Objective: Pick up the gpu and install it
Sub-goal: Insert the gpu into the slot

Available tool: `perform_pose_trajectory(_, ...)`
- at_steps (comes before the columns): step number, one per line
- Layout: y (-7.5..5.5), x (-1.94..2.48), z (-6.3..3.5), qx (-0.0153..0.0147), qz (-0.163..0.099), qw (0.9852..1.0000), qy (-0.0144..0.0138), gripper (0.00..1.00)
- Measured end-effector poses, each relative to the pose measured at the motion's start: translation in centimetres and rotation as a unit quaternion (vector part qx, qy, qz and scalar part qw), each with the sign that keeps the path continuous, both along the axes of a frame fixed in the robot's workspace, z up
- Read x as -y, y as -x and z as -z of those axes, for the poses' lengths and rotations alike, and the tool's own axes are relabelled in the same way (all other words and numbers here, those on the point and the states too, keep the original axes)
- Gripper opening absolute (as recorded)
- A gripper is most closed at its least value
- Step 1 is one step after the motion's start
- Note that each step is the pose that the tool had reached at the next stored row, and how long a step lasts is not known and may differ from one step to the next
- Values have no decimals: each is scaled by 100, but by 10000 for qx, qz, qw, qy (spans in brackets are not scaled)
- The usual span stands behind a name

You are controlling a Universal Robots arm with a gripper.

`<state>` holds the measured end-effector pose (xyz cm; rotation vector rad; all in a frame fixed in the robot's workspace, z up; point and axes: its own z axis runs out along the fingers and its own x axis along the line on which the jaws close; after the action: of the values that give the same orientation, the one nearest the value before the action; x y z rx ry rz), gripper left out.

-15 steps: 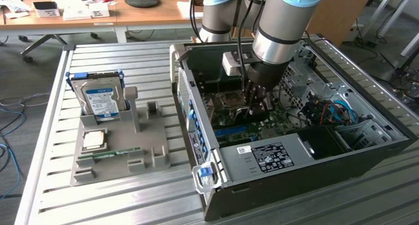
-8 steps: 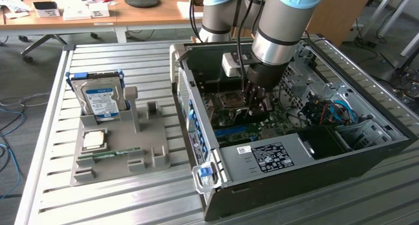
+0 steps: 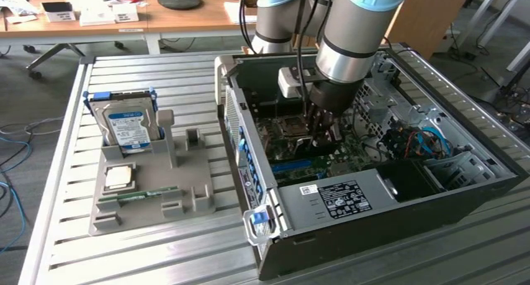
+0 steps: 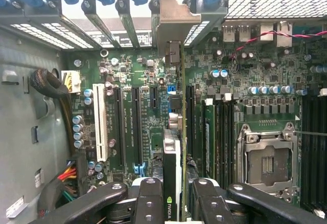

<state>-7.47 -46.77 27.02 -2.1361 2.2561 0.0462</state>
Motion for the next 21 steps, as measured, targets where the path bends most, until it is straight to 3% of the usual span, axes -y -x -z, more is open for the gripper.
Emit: perform_pose_trajectory(21, 19, 9, 2, 0, -91, 10000, 0, 27)
